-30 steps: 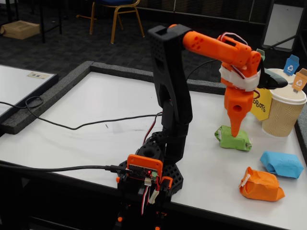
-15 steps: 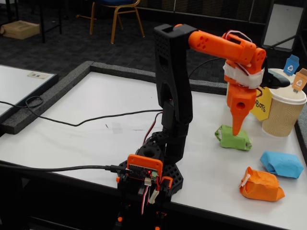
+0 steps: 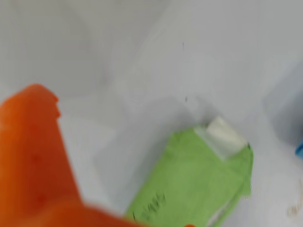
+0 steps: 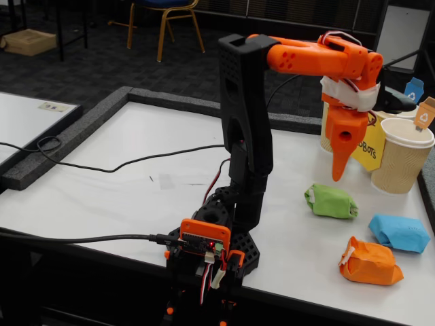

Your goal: Sort rubbish by color.

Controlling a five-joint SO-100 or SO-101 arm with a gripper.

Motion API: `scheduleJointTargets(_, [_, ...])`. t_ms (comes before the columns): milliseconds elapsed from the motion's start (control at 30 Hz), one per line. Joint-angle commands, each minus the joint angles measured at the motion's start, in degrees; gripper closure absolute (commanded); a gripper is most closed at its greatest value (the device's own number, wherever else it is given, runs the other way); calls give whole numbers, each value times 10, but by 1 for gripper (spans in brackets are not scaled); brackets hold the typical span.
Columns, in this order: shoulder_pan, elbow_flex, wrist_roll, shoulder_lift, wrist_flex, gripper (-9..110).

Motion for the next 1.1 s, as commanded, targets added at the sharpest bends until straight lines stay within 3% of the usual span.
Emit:
scheduleJointTargets(0, [-6, -64, -12, 69, 15, 72])
scheduleJointTargets(600, [6, -67, -13, -21, -2, 71])
scheduleJointTargets(1067, [6, -71, -13, -49, -129, 70])
